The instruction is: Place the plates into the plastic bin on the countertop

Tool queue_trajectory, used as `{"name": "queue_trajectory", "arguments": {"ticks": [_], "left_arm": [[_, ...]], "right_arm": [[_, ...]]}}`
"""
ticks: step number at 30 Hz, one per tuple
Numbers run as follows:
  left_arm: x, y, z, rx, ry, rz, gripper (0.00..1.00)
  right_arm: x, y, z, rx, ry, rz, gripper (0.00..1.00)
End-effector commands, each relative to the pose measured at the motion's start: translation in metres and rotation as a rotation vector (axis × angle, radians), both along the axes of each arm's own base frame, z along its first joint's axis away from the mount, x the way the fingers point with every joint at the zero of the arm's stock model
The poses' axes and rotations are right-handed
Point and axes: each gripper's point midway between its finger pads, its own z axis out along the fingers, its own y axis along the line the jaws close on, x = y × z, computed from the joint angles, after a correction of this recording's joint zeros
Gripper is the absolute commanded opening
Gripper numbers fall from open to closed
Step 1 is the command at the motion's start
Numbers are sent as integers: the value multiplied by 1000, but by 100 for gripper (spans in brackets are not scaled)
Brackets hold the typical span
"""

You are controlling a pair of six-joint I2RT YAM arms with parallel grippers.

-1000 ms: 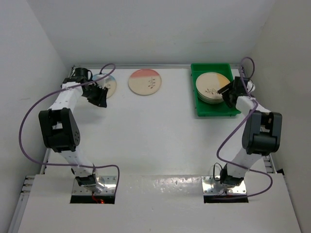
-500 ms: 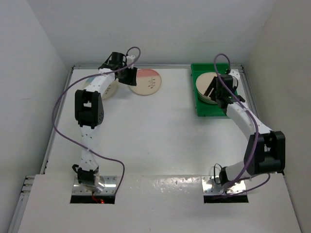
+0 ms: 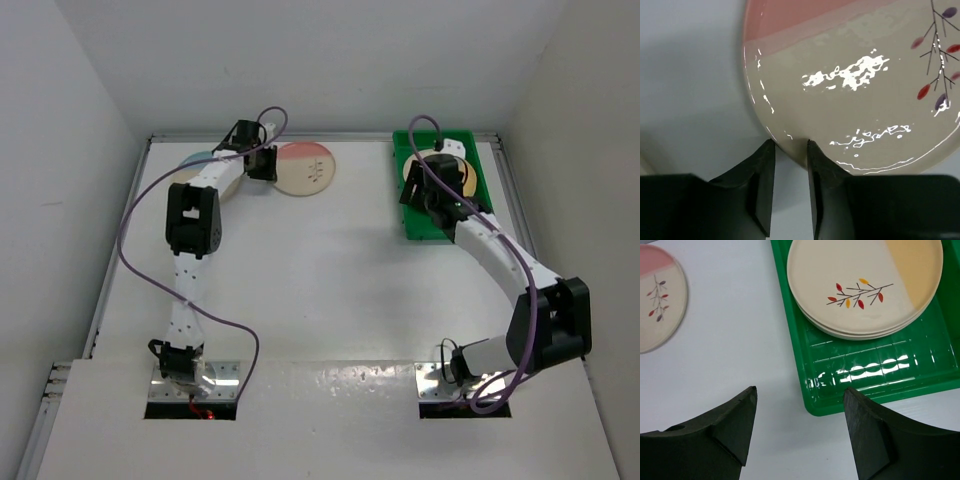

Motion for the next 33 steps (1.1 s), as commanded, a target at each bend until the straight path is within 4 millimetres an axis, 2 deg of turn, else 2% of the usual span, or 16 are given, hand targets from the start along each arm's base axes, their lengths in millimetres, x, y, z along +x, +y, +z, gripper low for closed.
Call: {"name": "queue_trajectory", "arguments": {"ticks": [1, 4, 8, 10, 11, 15, 19, 23, 24, 26, 27, 28, 29, 30, 32, 33], "left_arm": [[-28, -32, -45, -112, 144, -114, 31], [-48, -37, -62, -123, 220, -193, 1], [-76, -31, -60, 10, 219, -459, 0], [-108, -28, -69, 99, 257, -587, 0], [-108, -17, -57, 181, 213, -643, 0], [-136, -17, -59, 171, 265, -670, 21], [-166, -16, -71, 127, 362, -657, 33], [-178, -33, -81, 62, 414, -641, 31], [-183, -40, -86, 59, 433, -644, 17], [-179, -50, -90, 46, 429, -653, 3], [-179, -58, -86, 27, 422, -660, 0], [-175, -62, -80, 11, 409, -666, 0], [-174, -65, -70, 3, 389, -687, 0], [-172, -70, -57, -20, 354, -713, 0], [-164, -74, -27, -18, 268, -755, 0], [-160, -76, 3, -7, 184, -794, 0]], "right_arm": [[11, -1, 38, -15, -90, -19, 68], [10, -4, 43, -34, -92, -25, 68], [6, -6, 48, -34, -113, -27, 68], [1, -4, 41, -38, -102, -15, 68], [0, -4, 41, -45, -104, -12, 68], [-6, 0, 40, -58, -109, -3, 68], [-10, 9, 37, -72, -99, 35, 68], [-11, 29, 28, -39, -74, 137, 71], [-11, 43, 22, -15, -56, 217, 75], [-12, 68, 15, 35, -21, 360, 81], [-25, 91, -1, 102, 59, 487, 84], [-27, 98, -13, 122, 106, 527, 86], [-24, 106, -7, 139, 107, 571, 87], [-31, 110, -35, 160, 211, 596, 87], [-39, 127, -40, 237, 265, 691, 89], [-38, 133, -53, 283, 315, 722, 89]]}}
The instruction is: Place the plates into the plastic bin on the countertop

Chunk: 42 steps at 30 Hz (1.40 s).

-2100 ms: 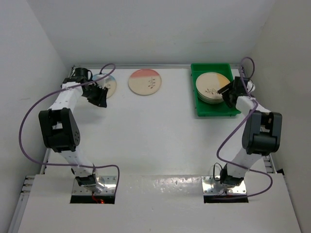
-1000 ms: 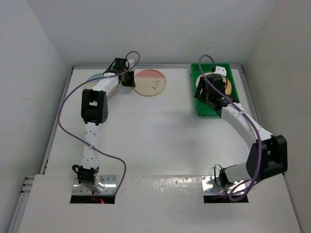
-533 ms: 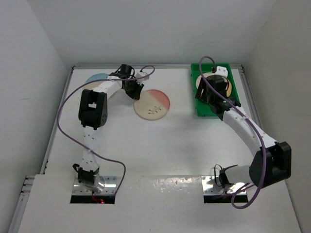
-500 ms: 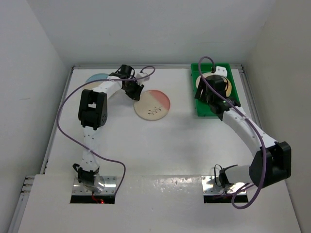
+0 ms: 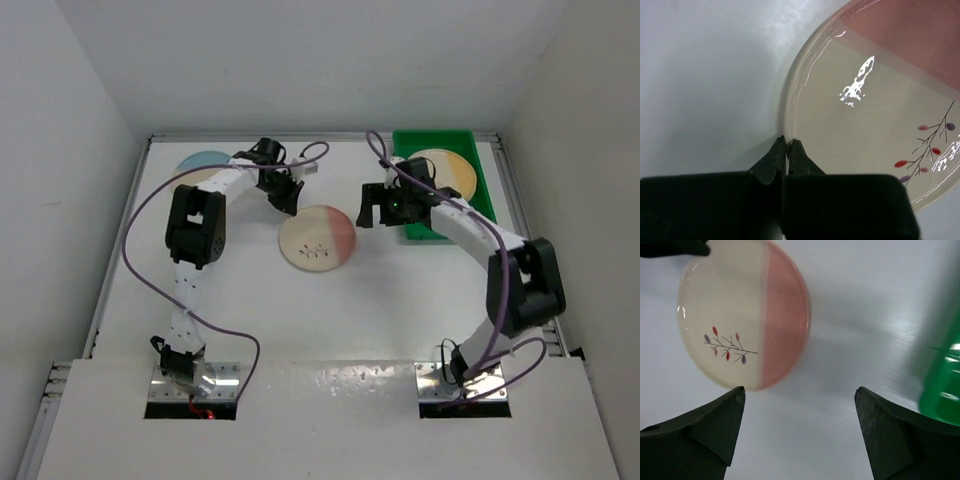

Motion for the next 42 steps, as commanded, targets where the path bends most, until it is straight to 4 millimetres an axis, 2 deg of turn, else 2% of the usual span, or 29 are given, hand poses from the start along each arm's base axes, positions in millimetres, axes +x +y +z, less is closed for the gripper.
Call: {"name": "queue_trajectory", "arguments": {"ticks": [1, 2, 3, 5, 8, 9, 12, 15, 16, 18, 19, 20, 23, 24, 26, 28, 30, 31, 32, 33, 34, 35, 36, 37, 38, 39, 40, 41, 42], "left_arm": [[-46, -4, 20, 20, 47, -131, 0], [-43, -6, 36, 11, -8, -166, 0], [-47, -10, 58, 5, -60, -192, 0], [-55, -12, 67, 7, -85, -220, 0], [-64, -16, 75, -5, -92, -235, 0], [-71, -20, 72, -14, -71, -241, 0], [-75, -21, 69, -23, -47, -231, 0], [-76, -23, 74, -36, -48, -226, 0], [-76, -27, 75, -40, -50, -227, 0], [-75, -28, 70, -41, -43, -220, 0], [-72, -27, 70, -35, -48, -207, 0], [-72, -27, 66, -32, -39, -207, 0], [-70, -28, 65, -33, -40, -207, 0], [-69, -27, 64, -26, -37, -196, 0], [-61, -25, 72, -32, -61, -186, 0], [-48, -11, 80, -26, -70, -119, 0], [-25, 9, 96, -20, -99, -18, 16], [-18, 18, 101, -18, -111, 19, 31], [-4, 27, 114, -23, -147, 57, 34], [5, 47, 124, -37, -149, 130, 37], [14, 61, 128, -28, -164, 186, 39], [25, 74, 139, -36, -200, 239, 39], [34, 99, 148, -47, -205, 343, 39], [43, 119, 149, -26, -220, 420, 39], [50, 136, 154, -27, -246, 483, 39], [53, 165, 150, -28, -228, 588, 40], [57, 184, 150, -10, -235, 656, 40], [56, 198, 146, -5, -220, 703, 40], [57, 221, 147, -16, -217, 766, 40]], "right_arm": [[-13, 33, -5, 149, 115, 195, 89], [-9, 36, -6, 162, 119, 204, 89], [-9, 42, -20, 180, 161, 233, 89], [-5, 49, -31, 202, 180, 244, 89], [0, 56, -53, 258, 225, 235, 88], [-4, 67, -56, 277, 244, 255, 86], [-7, 73, -81, 351, 328, 259, 85], [-13, 82, -90, 386, 351, 278, 81], [-18, 86, -98, 419, 388, 271, 71], [-22, 92, -99, 470, 396, 295, 54], [-27, 95, -97, 504, 421, 292, 44], [-27, 98, -93, 527, 410, 306, 28], [-27, 97, -82, 562, 363, 297, 0], [-28, 92, -82, 572, 365, 277, 0], [-23, 90, -64, 599, 334, 275, 0], [-12, 84, -46, 626, 300, 259, 0], [3, 73, -23, 657, 259, 220, 0], [11, 74, 4, 690, 210, 215, 0], [27, 59, 17, 710, 147, 186, 0], [35, 54, 34, 725, 99, 174, 0], [48, 41, 55, 772, 53, 109, 0], [63, 20, 64, 782, 6, 36, 0], [70, 11, 80, 820, -35, -11, 0], [88, -14, 95, 847, -110, -112, 0], [97, -41, 103, 859, -156, -181, 0], [102, -53, 104, 884, -173, -240, 0], [113, -81, 106, 878, -217, -359, 0], [118, -100, 104, 872, -232, -427, 0], [118, -113, 97, 862, -225, -490, 0]]}}
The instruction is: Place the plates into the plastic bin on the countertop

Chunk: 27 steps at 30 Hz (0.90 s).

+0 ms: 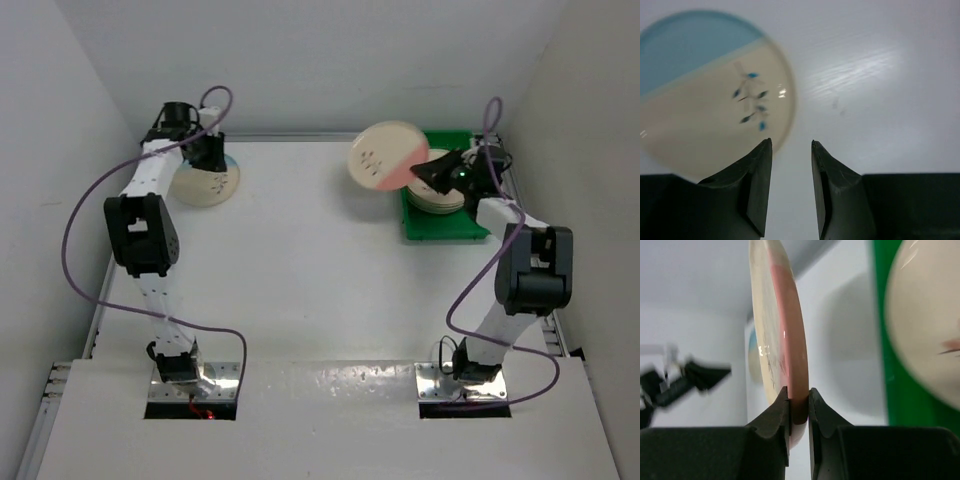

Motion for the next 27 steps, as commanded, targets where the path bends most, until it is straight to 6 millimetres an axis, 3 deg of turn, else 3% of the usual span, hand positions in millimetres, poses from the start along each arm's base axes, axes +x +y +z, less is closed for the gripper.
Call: {"name": "queue_trajectory", "arguments": {"ticks": [1, 3, 4, 8, 11, 15, 16, 20, 21, 23, 25, 27], "left_arm": [[4, 61, 27, -26, -45, 249, 40], [-1, 78, 18, -34, -19, 292, 40], [-3, 91, 18, -34, -20, 316, 40], [-14, 110, 10, -4, -3, 336, 41], [-17, 121, 10, -4, -8, 358, 41], [-23, 131, -3, -6, 25, 379, 41], [-22, 136, -7, -6, 25, 388, 41], [-23, 141, -11, -1, 32, 391, 41], [-23, 141, -11, -1, 32, 391, 41], [-24, 147, -17, -2, 44, 402, 41], [-21, 147, -19, -2, 44, 402, 42], [-19, 148, -15, -1, 35, 402, 42]], "right_arm": [[29, -69, 52, 47, -127, -329, 0], [30, -104, 44, 29, -109, -455, 0], [27, -112, 35, 25, -87, -486, 0], [21, -155, 17, 28, -37, -649, 0], [19, -161, -1, 15, 11, -670, 0], [14, -160, -23, -25, 85, -654, 0], [7, -161, -34, -39, 145, -659, 3], [-9, -158, -56, -150, 271, -626, 27], [-12, -163, -61, -205, 296, -639, 39], [-21, -160, -65, -277, 365, -612, 51], [-24, -159, -66, -361, 377, -591, 59], [-26, -165, -64, -438, 382, -589, 60]]}}
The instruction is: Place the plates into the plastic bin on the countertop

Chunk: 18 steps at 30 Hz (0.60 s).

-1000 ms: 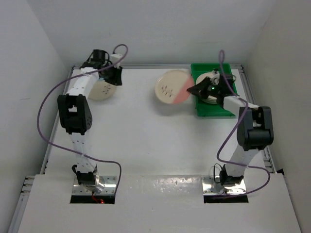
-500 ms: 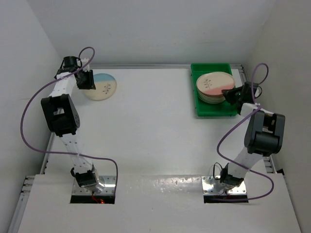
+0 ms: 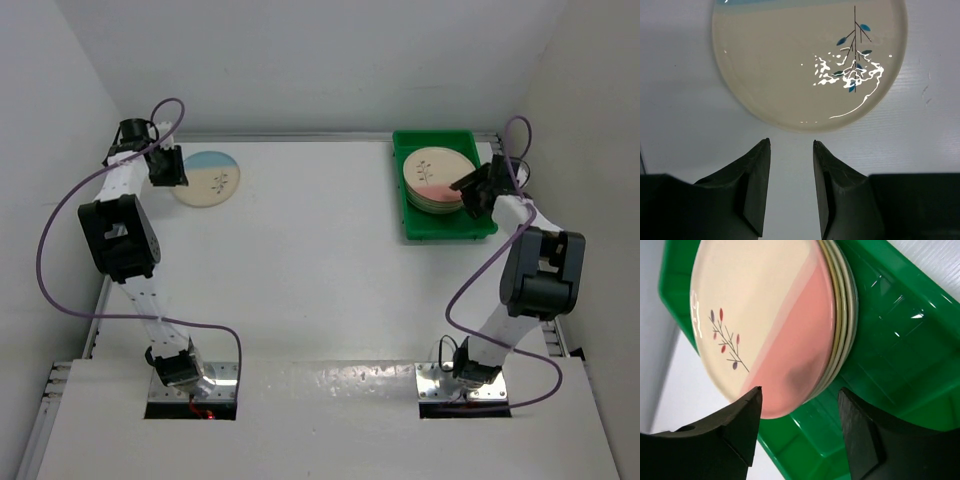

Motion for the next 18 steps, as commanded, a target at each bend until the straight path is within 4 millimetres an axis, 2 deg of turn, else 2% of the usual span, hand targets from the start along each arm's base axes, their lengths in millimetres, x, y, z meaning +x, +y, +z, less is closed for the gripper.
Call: {"name": "queue_trajectory", "arguments": {"ticks": [1, 2, 4, 5, 7, 8, 9, 10, 12, 13, 15, 16, 18], "left_arm": [[10, 7, 15, 16, -51, 9, 42], [10, 7, 15, 16, -51, 9, 42], [14, 12, 18, 17, -65, 3, 45], [14, 12, 4, 9, -39, 4, 45], [20, 14, -4, 6, -31, 4, 49], [24, 24, -5, 13, -34, 33, 49], [26, 31, -22, -13, -4, 66, 50], [29, 32, -29, -26, 5, 80, 50], [39, 45, -31, -55, -9, 128, 54], [42, 46, -47, -62, 13, 129, 56], [52, 49, -49, -70, 0, 144, 56], [54, 52, -53, -65, 5, 160, 57], [57, 54, -67, -70, 21, 161, 57]], "right_arm": [[-9, -6, 3, -168, 102, 52, 61], [-4, -11, 12, -207, 95, 45, 61], [-10, -11, 11, -282, 150, 71, 61], [-5, -13, 21, -305, 137, 73, 61], [-11, -7, 25, -362, 165, 109, 61], [-10, -6, 29, -386, 160, 126, 61], [-10, -5, 33, -402, 154, 134, 63], [-10, 5, 43, -444, 133, 176, 63], [-7, 19, 51, -473, 93, 218, 64], [-7, 29, 61, -487, 63, 242, 64], [-7, 37, 71, -525, 33, 274, 65], [-7, 52, 73, -532, 19, 311, 65], [-8, 63, 83, -542, -9, 336, 65]]}}
